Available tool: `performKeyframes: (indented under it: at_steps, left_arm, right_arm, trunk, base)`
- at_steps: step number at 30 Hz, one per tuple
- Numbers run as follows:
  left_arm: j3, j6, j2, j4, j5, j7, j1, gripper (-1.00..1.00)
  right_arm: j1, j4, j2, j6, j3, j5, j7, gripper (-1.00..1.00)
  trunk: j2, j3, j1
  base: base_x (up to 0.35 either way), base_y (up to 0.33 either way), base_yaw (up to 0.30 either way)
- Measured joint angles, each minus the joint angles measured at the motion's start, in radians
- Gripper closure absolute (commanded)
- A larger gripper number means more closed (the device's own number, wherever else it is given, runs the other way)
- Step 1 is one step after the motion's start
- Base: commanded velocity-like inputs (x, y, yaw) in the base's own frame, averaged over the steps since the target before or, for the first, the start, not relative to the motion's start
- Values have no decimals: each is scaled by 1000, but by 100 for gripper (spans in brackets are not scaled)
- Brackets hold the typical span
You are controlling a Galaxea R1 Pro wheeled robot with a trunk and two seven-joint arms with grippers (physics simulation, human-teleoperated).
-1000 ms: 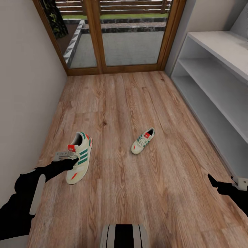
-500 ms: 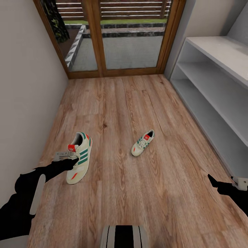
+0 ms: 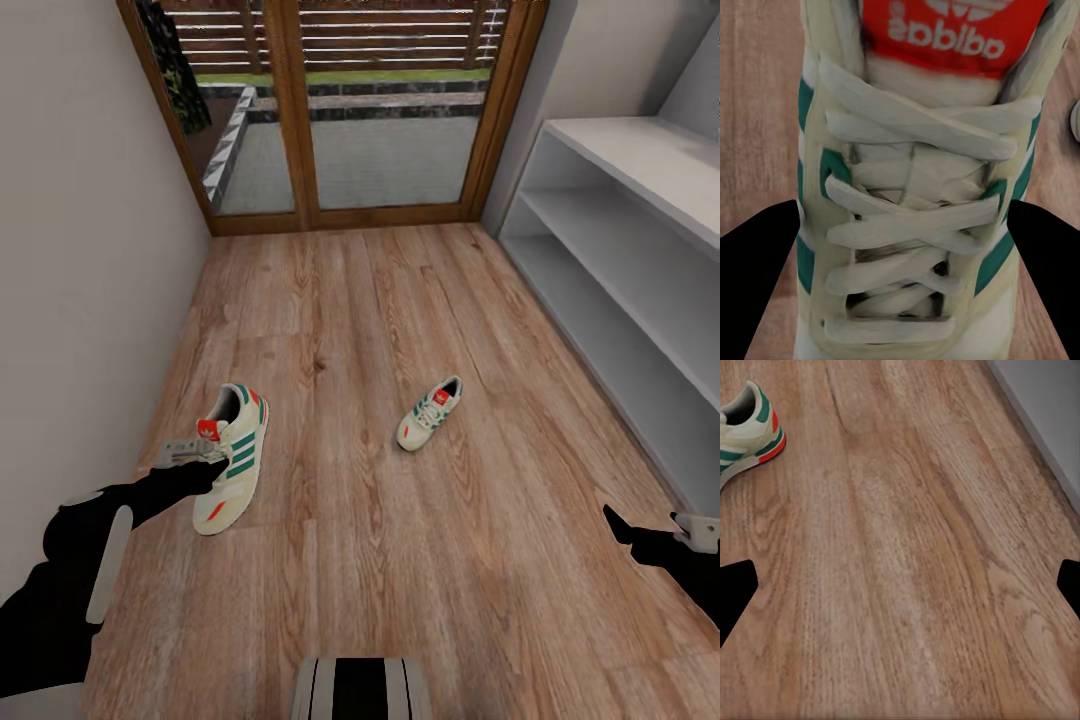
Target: Pick up the two gym shoes and the two sandals from the corridor floor and place them onto the hallstand (shoe rack) in the corridor, making sure they are on the rack and not on the floor. Arrange them so the two gym shoes are next to each other and the two sandals are next to each other.
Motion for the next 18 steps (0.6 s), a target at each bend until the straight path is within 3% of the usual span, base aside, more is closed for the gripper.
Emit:
performKeyframes:
  at_steps: [5, 9, 15, 18]
  left_arm:
    - [3, -2, 0, 3, -2, 7, -1, 100]
    - [2, -5, -6, 7, 1, 75, -7, 100]
    - [-1, -7, -60, 12, 4, 197, -30, 100]
    - [-1, -8, -72, 13, 2, 219, -33, 100]
  right_arm:
    - [0, 0, 0, 1, 0, 0, 0, -100]
    - [0, 0, 1, 1, 3, 1, 0, -100]
    - [0, 0, 1, 1, 24, 1, -4, -100]
    - [0, 0, 0, 1, 28, 1, -9, -100]
  trunk:
    - [0, 8, 0]
    - [0, 14, 0]
    - [0, 24, 0]
    - [0, 28, 0]
  base:
    - [-13, 24, 0]
    - [-4, 6, 0]
    - [-1, 2, 0]
    - [0, 0, 0]
